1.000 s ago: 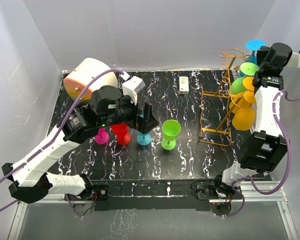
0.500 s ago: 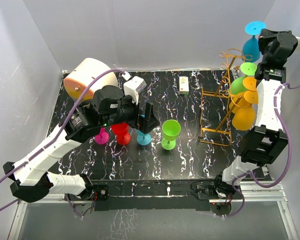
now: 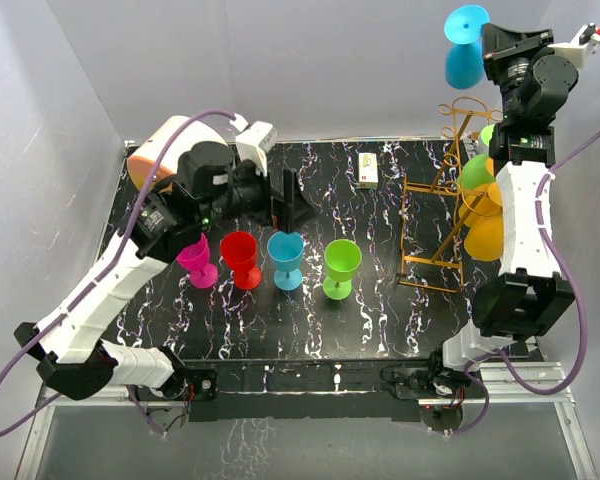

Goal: Take the wine glass off the wine glass rack

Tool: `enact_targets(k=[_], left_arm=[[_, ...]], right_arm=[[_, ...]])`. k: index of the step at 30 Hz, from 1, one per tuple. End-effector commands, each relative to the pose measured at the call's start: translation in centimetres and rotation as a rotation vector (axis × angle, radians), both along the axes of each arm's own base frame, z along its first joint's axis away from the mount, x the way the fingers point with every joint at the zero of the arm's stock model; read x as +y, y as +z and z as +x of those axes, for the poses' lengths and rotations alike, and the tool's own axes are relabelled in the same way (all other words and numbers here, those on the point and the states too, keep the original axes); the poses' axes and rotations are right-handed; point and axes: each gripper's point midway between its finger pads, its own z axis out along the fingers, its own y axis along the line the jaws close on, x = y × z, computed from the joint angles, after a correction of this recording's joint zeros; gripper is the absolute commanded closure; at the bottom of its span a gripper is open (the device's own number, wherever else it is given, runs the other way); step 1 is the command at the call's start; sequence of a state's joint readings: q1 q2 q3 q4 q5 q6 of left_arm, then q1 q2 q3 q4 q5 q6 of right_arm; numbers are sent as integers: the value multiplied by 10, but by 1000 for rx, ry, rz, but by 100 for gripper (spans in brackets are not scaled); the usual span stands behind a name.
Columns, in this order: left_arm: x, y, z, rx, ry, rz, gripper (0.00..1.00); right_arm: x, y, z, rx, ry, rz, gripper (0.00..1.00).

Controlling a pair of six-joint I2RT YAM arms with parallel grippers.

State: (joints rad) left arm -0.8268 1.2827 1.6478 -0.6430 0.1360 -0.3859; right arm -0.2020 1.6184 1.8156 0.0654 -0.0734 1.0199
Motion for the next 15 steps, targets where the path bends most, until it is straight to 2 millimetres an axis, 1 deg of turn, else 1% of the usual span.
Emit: enact_targets(k=[1,4,6,10,13,15], left_arm=[[-5,72,-3,-67,-67,-214,1],[-11,87,-1,-62,-75,-280,1],[-14,94,2,-44,-70,-328,1],[-16,112,10,-43,-79,-447,1],[-12,128,20,-71,-89,-541,1],[-6,135,31,-90,-85,-600,1]], right_arm=[[44,93,-74,-268,80,-98,100],[59,106,-95,-315,134,-90,100],[72,110,-105,-331,198,-69,100],[105,107,-120,-326,347,-12,100],[122,104,-132,-316,426,36,100],[132,103,-141,-312,476,70,100]])
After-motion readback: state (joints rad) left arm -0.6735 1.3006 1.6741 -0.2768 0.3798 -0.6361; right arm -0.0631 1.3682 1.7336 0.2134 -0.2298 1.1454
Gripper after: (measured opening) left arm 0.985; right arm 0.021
